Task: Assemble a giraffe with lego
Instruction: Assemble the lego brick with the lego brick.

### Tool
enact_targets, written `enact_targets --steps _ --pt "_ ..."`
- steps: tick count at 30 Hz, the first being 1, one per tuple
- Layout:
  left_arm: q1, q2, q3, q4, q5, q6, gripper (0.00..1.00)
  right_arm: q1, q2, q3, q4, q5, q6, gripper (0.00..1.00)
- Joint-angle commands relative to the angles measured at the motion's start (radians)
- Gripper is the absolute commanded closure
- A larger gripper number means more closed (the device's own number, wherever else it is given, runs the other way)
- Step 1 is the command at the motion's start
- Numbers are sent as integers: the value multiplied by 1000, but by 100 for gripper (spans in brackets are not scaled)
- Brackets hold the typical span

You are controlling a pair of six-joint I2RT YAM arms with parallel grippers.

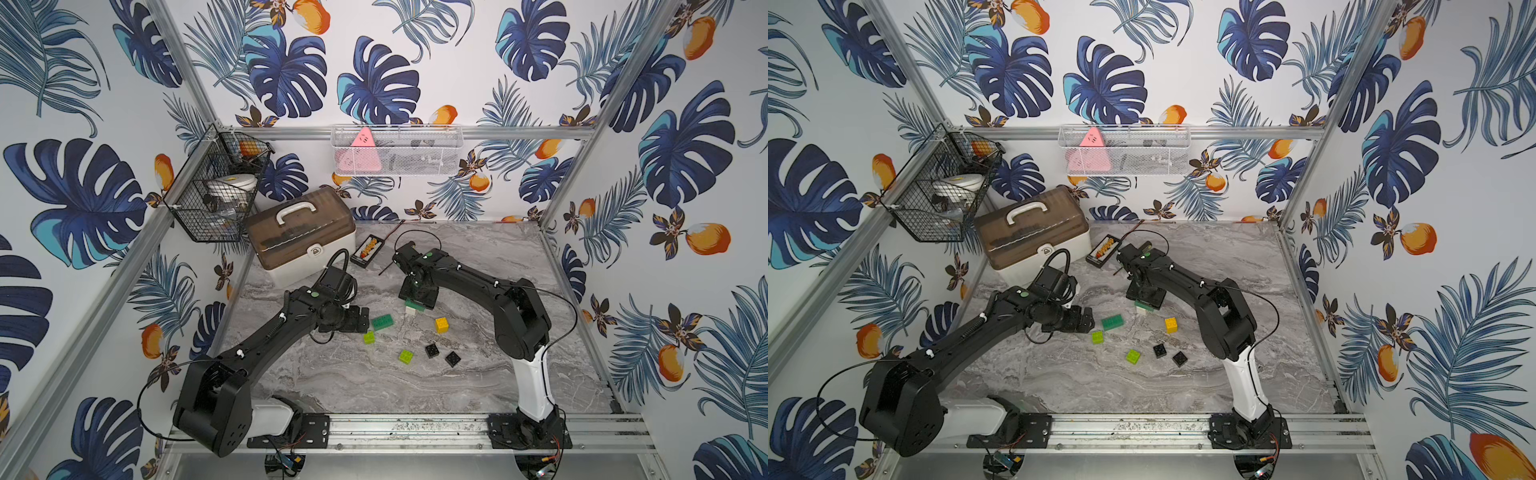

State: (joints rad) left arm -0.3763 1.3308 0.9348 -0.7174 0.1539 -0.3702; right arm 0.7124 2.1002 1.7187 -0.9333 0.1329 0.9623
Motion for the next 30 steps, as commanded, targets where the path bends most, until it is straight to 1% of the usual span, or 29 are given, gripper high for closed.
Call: enact_targets --steps 1,15,30 --pt "-1 -1 -1 10 -1 18 2 1 -14 -14 -9 18 28 78" --pt "-1 6 1 8 -5 28 2 1 30 13 -32 25 6 77" --pt "-1 10 1 13 -5 32 2 1 -1 -35 -47 38 1 77"
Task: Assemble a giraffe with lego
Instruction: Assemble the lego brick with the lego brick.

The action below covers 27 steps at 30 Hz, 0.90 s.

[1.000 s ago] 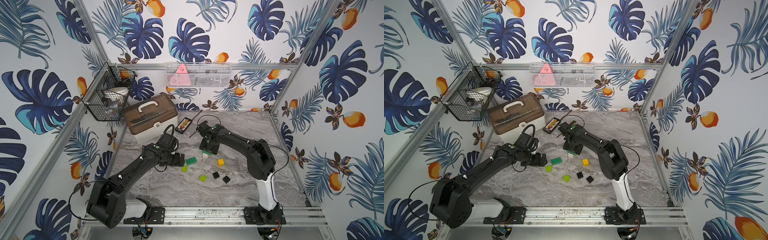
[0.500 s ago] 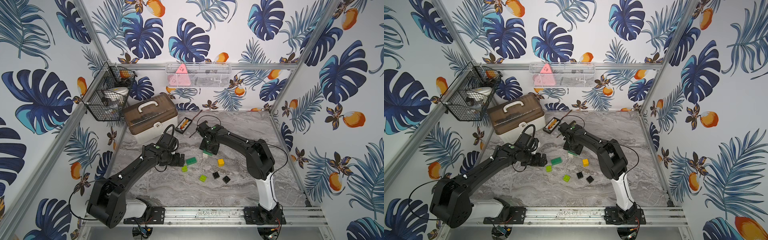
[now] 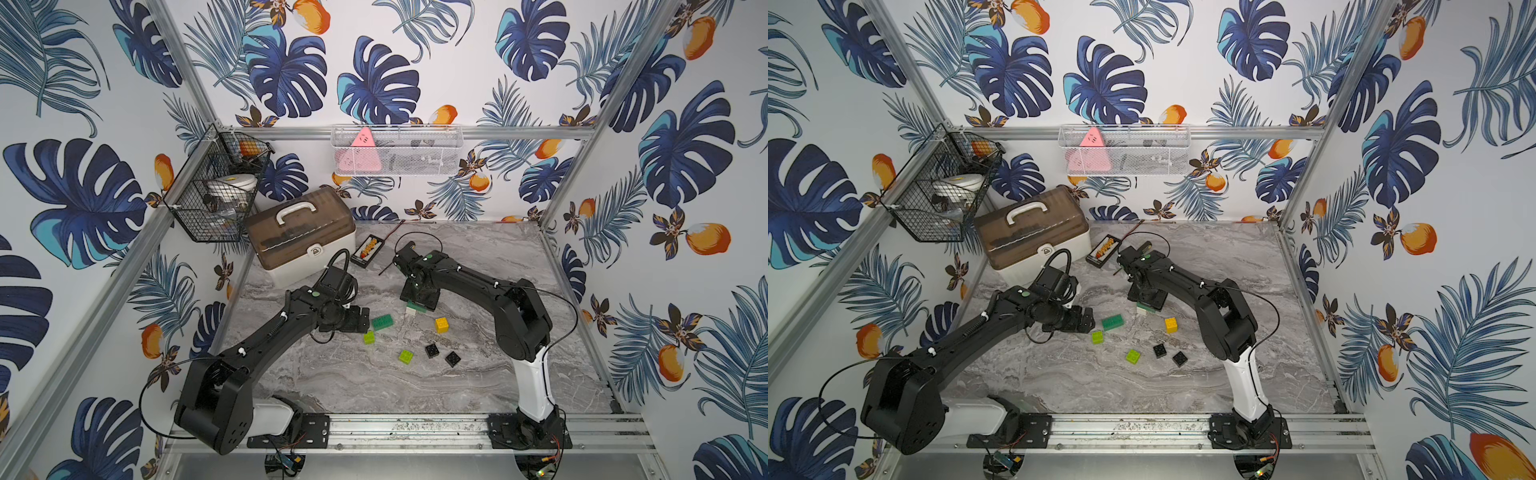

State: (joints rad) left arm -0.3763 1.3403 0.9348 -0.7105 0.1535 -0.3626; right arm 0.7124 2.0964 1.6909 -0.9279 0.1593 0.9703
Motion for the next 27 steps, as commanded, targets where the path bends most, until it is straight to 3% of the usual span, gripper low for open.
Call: enact_targets --steps 1,27 --pt "-1 -2 0 6 -6 25 2 2 4 -7 -54 11 -7 77" --pt "-1 4 2 6 -12 26 3 11 9 -17 -84 34 -83 76"
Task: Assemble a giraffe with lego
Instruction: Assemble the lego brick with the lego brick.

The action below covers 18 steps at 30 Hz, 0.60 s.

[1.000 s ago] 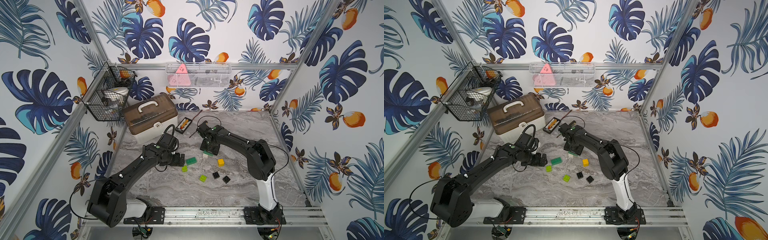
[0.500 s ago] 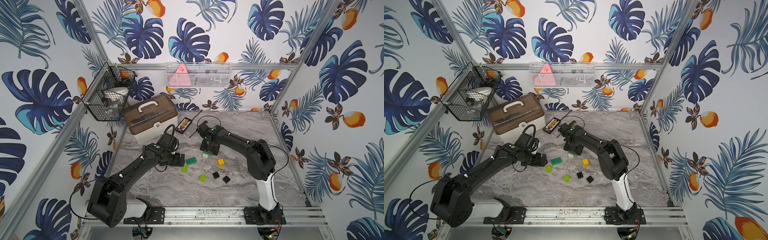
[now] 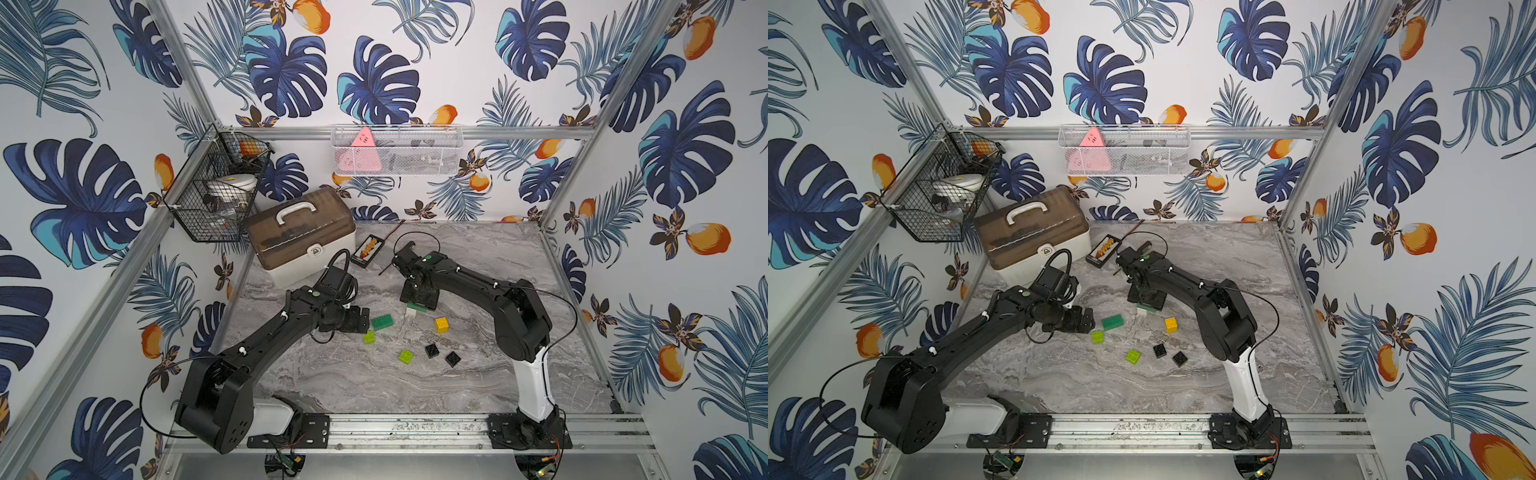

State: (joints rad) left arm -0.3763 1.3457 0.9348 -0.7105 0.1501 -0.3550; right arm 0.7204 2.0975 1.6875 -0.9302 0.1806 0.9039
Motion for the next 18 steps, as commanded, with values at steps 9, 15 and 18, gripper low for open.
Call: enact_targets --steps 9,15,18 --pt "-1 -9 -2 3 -15 16 3 2 -2 -44 -56 17 -37 76" --pt "-1 -19 -7 1 -20 12 3 -3 30 -40 -24 -31 -78 76" --pt "-1 -23 -7 -1 -21 13 2 -8 21 -68 -6 -53 -84 76"
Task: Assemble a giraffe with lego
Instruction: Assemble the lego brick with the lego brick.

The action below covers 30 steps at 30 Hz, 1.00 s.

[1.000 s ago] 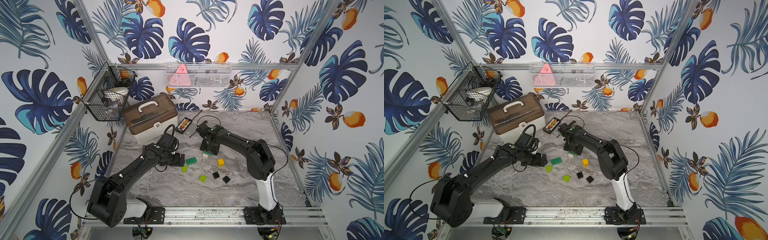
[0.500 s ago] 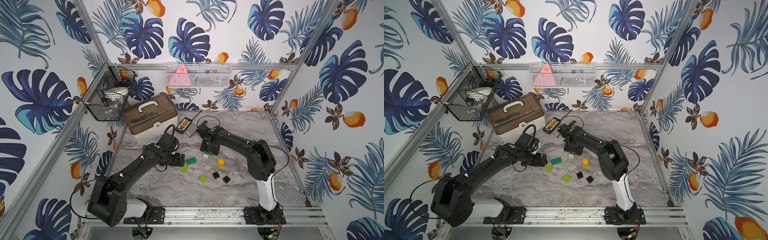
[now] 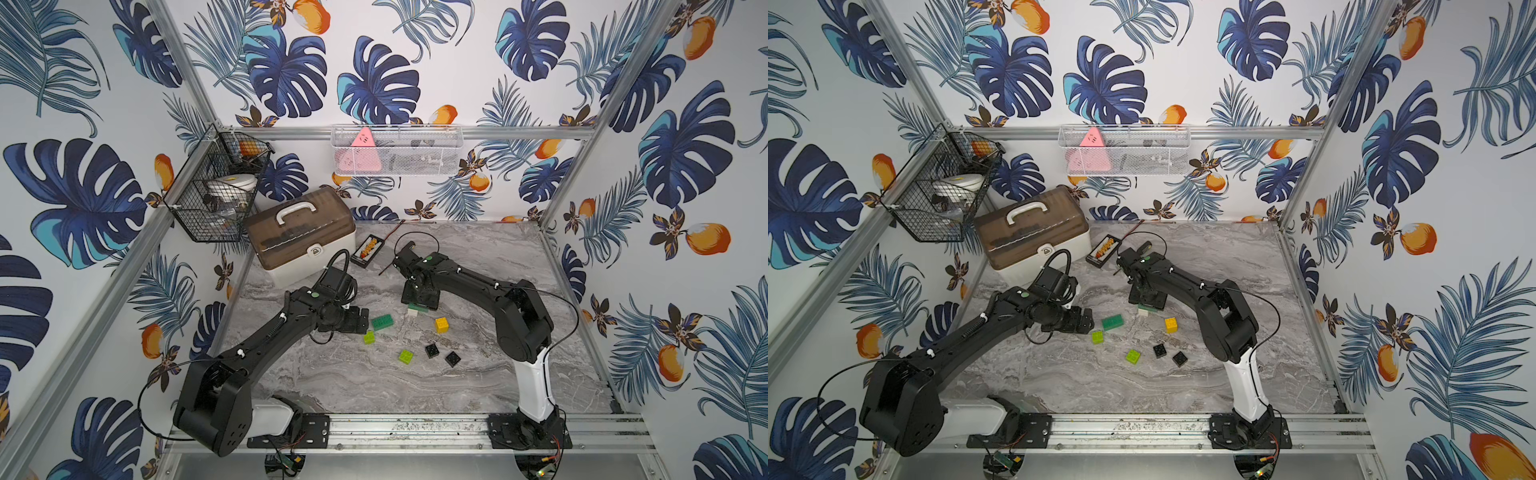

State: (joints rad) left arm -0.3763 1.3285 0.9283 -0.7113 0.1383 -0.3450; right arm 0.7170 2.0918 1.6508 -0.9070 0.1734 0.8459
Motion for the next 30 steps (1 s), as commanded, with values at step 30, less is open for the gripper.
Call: enact_targets --steps 30 --pt "-1 8 -8 7 -29 -14 2 -22 46 -17 -75 -56 -187 75"
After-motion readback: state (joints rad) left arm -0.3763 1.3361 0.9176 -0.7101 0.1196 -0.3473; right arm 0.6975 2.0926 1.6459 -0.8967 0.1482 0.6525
